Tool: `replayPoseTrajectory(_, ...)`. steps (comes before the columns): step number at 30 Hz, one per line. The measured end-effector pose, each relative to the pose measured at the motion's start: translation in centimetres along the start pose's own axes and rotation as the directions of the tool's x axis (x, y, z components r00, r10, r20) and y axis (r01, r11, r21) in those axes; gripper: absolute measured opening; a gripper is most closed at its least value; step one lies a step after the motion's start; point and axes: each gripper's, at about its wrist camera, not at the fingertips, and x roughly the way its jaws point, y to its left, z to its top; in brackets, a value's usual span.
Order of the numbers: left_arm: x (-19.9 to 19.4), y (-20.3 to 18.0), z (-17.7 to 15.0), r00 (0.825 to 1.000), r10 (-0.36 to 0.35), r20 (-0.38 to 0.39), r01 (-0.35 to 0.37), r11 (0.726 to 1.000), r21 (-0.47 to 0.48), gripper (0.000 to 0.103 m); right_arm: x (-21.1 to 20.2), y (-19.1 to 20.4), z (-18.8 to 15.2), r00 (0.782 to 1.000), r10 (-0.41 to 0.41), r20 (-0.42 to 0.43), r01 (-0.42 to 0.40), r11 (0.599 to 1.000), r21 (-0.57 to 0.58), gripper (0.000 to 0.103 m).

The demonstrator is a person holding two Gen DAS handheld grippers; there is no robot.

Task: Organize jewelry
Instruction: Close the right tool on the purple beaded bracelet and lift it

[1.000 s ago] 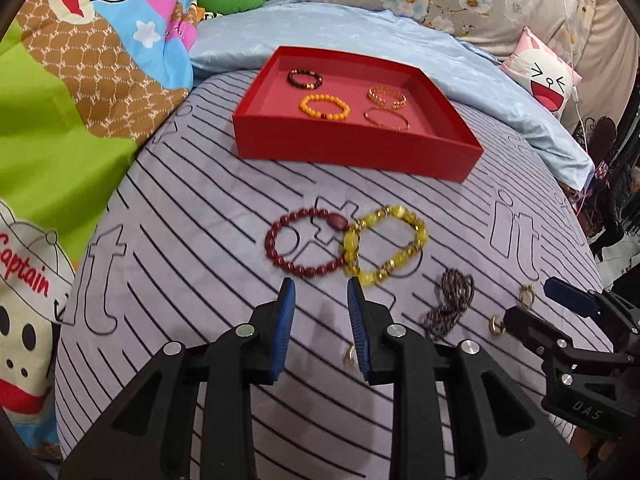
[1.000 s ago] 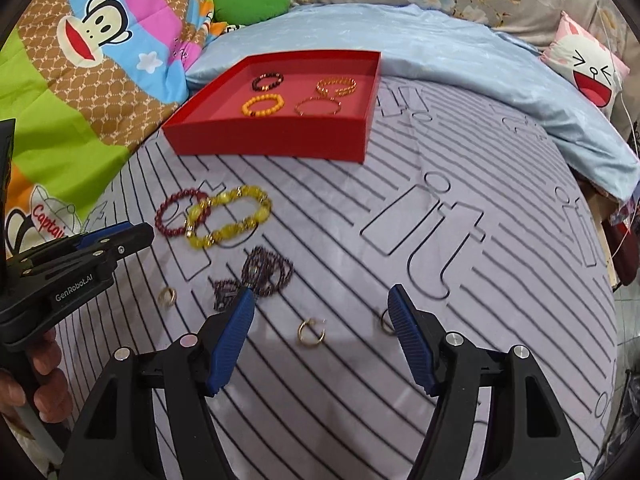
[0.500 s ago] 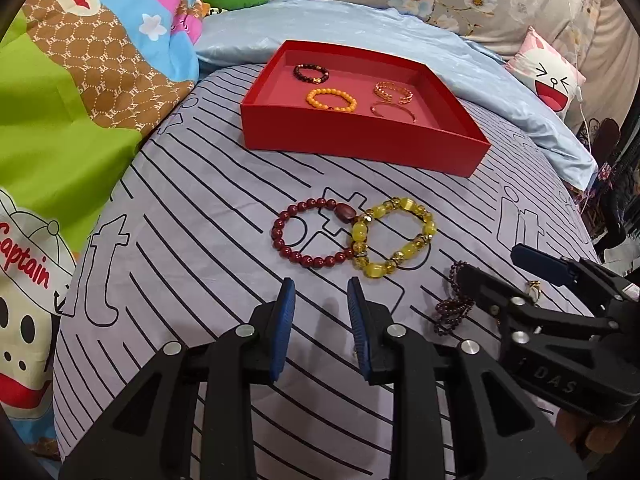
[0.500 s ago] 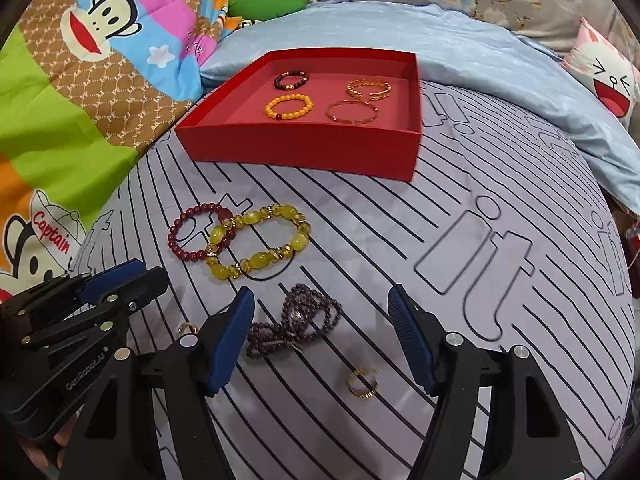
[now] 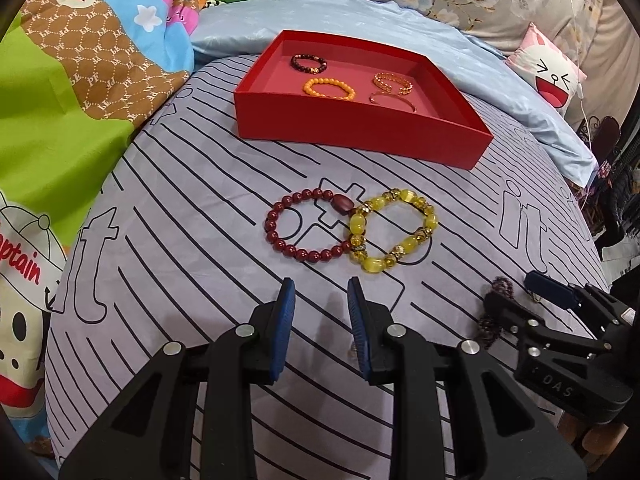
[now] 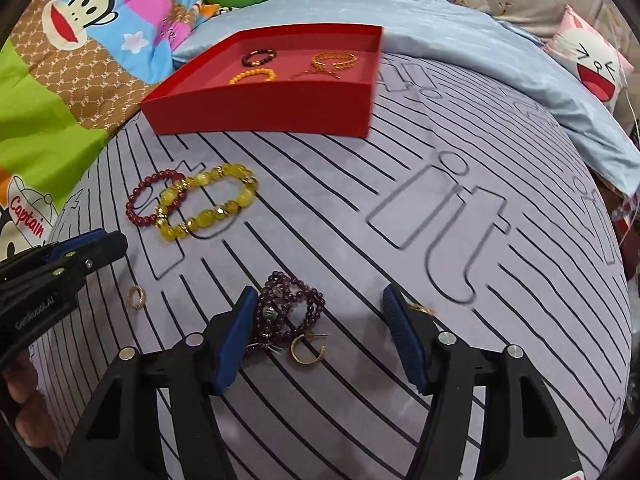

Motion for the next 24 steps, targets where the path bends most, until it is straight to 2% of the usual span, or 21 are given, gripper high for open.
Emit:
replayPoseTrajectory(4,-0.1,-0.6,-0.1,1.000,-0.009,-0.001,0.009,1.000,0.013,0.026,-0.8,-1.1,-0.7,1.000,0.019,-0.010,-0.018,0.999,0.031,0.056)
replayPoseTrajectory(6,-0.2,-0.9,-0.1,1.000,-0.011,-0.001,0.011,1.000,0.021,0.026,-1.1,-1.3,-1.1,0.999,0.028,-0.017,-0.027,0.999,0.034,0.047)
replayPoseTrajectory(9,-0.4,-1.4,-0.2,1.000,-0.013,0.003,0.013,0.999,0.032,0.026,-1.5,-1.4,-1.6,0.999,0.040,-0.025,-0.039,0.999,0.037,0.041)
replayPoseTrajectory(16,-0.7,-1.9,-0.5,1.000,-0.021,0.005,0.021,0.999,0.045,0.027,-2.8,-2.3,-3.5,0.999,0.031,-0.036,-0.028,0.998,0.058,0.039)
replayPoseTrajectory(19,-0.7,-2.2,-0.6,1.000,-0.027,0.001,0.027,0.998,0.049,0.027,-2.7,-2.9,-3.9,0.998,0.040,-0.045,-0.036,0.996,0.079,0.035)
replayPoseTrajectory(22,-0.9,-2.5,-0.7,0.999,-0.033,0.001,0.033,0.998,0.057,0.027,-2.7,-3.0,-3.8,0.998,0.045,-0.045,-0.041,0.996,0.082,0.025)
replayPoseTrajectory(24,-1.0,-2.8,-0.8,0.999,-0.036,0.004,0.035,0.997,0.062,0.027,-2.7,-3.0,-3.8,0.997,0.061,-0.045,-0.057,0.994,0.088,0.011)
